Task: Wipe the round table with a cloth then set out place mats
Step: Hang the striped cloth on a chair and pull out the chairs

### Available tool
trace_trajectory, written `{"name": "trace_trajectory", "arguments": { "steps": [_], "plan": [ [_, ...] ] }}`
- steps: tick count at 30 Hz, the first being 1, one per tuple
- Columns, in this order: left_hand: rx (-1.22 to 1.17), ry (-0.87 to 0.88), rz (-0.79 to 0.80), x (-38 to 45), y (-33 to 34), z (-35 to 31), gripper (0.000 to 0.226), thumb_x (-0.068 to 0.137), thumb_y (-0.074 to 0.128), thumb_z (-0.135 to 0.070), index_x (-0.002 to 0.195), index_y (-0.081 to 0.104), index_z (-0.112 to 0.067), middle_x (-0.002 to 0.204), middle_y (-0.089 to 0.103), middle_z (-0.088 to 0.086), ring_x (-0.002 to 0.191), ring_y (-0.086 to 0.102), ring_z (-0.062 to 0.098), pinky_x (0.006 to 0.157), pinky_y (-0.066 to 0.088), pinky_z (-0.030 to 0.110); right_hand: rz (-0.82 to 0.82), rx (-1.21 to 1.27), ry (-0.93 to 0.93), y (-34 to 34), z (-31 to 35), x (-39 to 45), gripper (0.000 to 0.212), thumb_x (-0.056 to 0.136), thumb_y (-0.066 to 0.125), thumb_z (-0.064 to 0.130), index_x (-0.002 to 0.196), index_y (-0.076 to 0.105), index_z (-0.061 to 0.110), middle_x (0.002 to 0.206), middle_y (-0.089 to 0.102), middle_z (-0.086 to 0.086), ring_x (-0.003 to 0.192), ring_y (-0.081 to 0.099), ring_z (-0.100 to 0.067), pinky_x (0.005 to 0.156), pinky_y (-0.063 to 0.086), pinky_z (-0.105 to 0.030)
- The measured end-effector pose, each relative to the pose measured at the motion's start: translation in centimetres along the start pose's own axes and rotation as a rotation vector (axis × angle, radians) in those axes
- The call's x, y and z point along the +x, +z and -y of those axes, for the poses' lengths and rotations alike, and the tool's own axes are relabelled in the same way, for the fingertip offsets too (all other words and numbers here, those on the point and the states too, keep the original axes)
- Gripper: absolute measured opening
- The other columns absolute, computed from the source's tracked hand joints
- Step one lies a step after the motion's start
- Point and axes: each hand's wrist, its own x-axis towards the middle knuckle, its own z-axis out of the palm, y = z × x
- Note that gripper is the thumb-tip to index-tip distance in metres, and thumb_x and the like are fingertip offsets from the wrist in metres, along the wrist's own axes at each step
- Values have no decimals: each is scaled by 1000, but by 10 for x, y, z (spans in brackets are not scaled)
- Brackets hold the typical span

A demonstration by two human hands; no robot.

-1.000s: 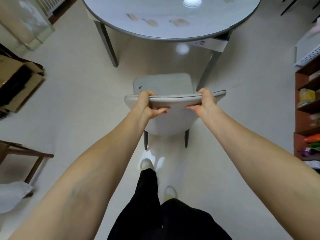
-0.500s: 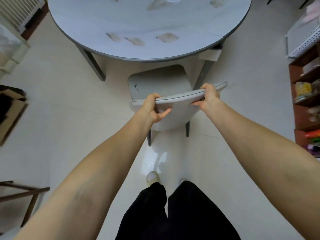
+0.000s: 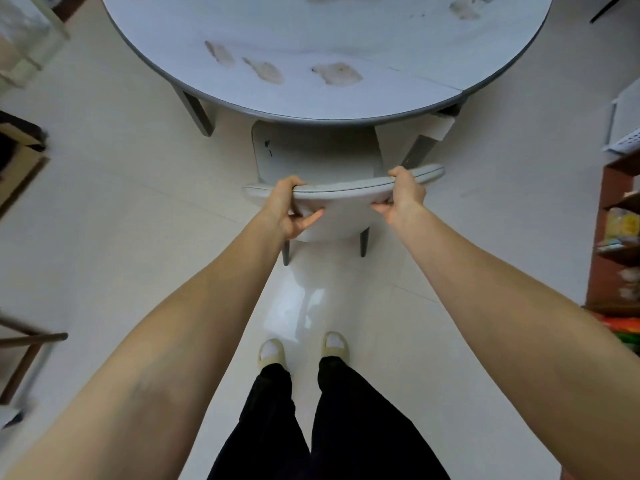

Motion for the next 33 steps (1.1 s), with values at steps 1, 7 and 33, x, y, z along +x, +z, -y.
{"name": "trace_trajectory", "arguments": {
  "steps": [1,7,33],
  "plan": [
    [19,8,2,0,1,1,23,81,66,-17,100,57,-9,108,56,17,99,62,31,78,59,43,3,-24,9,-2,0,3,50,86,59,10,131,39,12,122,54,-15,106,58,-31,87,53,-55],
    [204,97,-42,-8,-24,-1,36,81,73,-36,91,52,-10,100,65,17,86,70,27,84,58,39,125,-198,69,-16,8,1,45,90,61,25,132,47,15,128,55,-12,92,64,-28,78,59,-45],
    [-386,479,-631,-331,-670,96,19,96,54,-13,113,57,-6,93,68,7,84,68,19,76,58,30,1194,-1276,-59,144,-468,-458,6,92,54,4,96,58,4,78,62,-12,65,60,-20,66,51,-27]
  ]
}}
